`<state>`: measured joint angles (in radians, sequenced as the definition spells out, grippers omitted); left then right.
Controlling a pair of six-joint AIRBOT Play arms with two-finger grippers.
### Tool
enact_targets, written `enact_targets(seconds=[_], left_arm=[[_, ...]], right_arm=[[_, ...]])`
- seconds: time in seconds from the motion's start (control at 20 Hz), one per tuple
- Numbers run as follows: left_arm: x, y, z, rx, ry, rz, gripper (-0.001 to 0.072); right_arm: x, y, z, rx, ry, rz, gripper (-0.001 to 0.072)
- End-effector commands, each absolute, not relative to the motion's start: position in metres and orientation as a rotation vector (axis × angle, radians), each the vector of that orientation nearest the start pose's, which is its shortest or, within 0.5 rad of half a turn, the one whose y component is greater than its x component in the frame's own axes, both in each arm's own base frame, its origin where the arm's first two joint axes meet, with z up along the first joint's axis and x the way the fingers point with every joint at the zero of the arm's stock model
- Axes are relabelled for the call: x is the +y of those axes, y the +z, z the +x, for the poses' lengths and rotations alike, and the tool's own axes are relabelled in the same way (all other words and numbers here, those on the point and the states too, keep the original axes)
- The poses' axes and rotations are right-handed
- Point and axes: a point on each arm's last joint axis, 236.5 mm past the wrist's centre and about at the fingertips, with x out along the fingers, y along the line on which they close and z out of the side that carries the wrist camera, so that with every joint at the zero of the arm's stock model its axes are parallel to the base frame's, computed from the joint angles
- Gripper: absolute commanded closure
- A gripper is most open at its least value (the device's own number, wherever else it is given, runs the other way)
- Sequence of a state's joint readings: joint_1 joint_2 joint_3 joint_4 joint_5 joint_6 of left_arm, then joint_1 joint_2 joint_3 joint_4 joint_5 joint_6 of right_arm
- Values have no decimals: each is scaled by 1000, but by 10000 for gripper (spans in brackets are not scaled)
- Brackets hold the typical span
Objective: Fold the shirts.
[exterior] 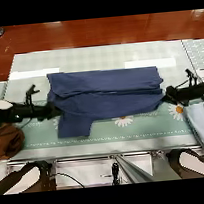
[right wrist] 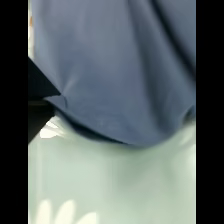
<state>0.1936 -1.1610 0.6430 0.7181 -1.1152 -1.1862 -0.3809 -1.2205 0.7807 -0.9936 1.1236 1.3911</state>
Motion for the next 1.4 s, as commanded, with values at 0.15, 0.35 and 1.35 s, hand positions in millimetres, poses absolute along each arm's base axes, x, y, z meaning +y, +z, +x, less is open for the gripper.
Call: enact_targets(seconds=[0.15, 0.35, 1.35], left_arm=[[-91, -10, 400, 1207, -370, -724, 679], [-93, -14, 463, 1204, -363, -757, 679], [71, 27, 455, 1285, -10, -546, 10]], right_arm=[[2, -2, 399, 1172, 156, 828, 694], [-2, -1, 438, 1125, 183, 900, 695], [-103, -53, 422, 1259, 41, 898, 83]])
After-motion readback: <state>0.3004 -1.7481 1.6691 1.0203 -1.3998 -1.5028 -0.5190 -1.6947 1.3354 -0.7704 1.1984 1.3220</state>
